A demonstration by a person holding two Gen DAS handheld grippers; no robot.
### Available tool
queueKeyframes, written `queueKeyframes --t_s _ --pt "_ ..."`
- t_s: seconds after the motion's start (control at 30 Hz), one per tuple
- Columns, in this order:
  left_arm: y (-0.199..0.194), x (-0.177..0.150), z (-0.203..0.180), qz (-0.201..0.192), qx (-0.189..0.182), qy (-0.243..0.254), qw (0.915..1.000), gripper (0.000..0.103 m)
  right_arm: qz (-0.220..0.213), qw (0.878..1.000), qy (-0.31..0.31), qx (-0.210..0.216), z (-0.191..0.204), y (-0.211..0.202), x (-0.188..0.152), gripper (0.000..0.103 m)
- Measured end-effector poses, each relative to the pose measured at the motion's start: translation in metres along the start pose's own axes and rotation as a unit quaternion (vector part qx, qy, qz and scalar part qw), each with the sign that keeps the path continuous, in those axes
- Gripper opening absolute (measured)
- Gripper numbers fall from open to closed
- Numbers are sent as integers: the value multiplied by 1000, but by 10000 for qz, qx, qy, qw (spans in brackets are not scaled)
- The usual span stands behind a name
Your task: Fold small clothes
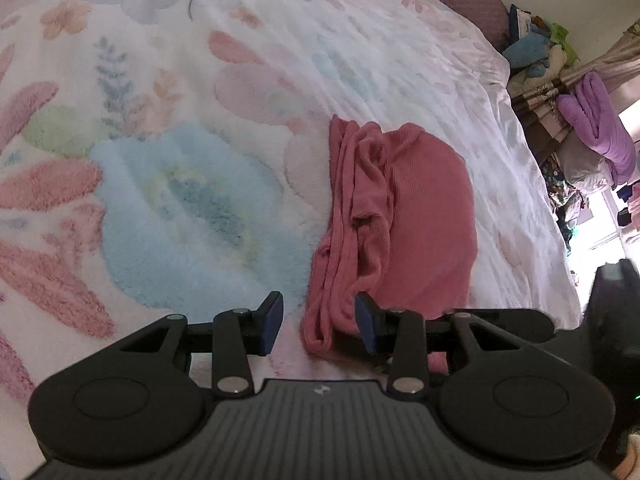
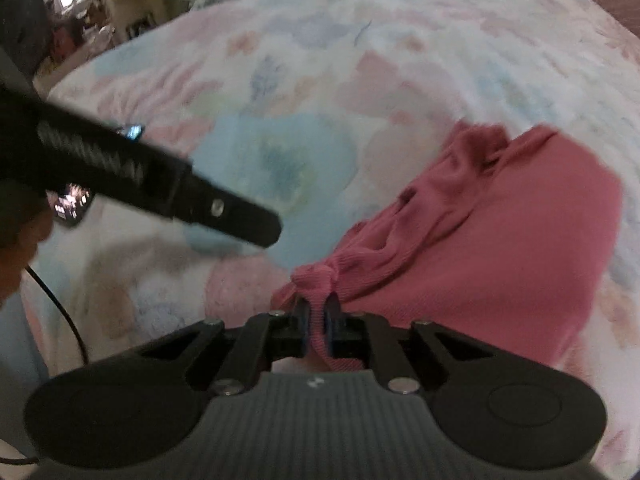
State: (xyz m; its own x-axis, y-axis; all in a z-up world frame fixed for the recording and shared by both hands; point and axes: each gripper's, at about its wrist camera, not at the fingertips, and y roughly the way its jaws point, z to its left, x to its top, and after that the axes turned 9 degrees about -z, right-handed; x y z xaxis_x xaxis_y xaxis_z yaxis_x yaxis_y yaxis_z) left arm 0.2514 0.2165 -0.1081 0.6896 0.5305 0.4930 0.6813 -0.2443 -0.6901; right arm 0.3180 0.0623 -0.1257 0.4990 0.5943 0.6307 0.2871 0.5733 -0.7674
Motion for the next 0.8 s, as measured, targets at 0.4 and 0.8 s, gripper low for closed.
queueKeyframes --t_s 0.4,0.8 --pt "33 -10 -35 109 -151 564 9982 64 -592 9914 1149 -208 -24 -73 -32 34" --pt "49 -18 -27 128 -39 361 9993 11 -354 9751 1833 -1195 -55 -75 -97 30"
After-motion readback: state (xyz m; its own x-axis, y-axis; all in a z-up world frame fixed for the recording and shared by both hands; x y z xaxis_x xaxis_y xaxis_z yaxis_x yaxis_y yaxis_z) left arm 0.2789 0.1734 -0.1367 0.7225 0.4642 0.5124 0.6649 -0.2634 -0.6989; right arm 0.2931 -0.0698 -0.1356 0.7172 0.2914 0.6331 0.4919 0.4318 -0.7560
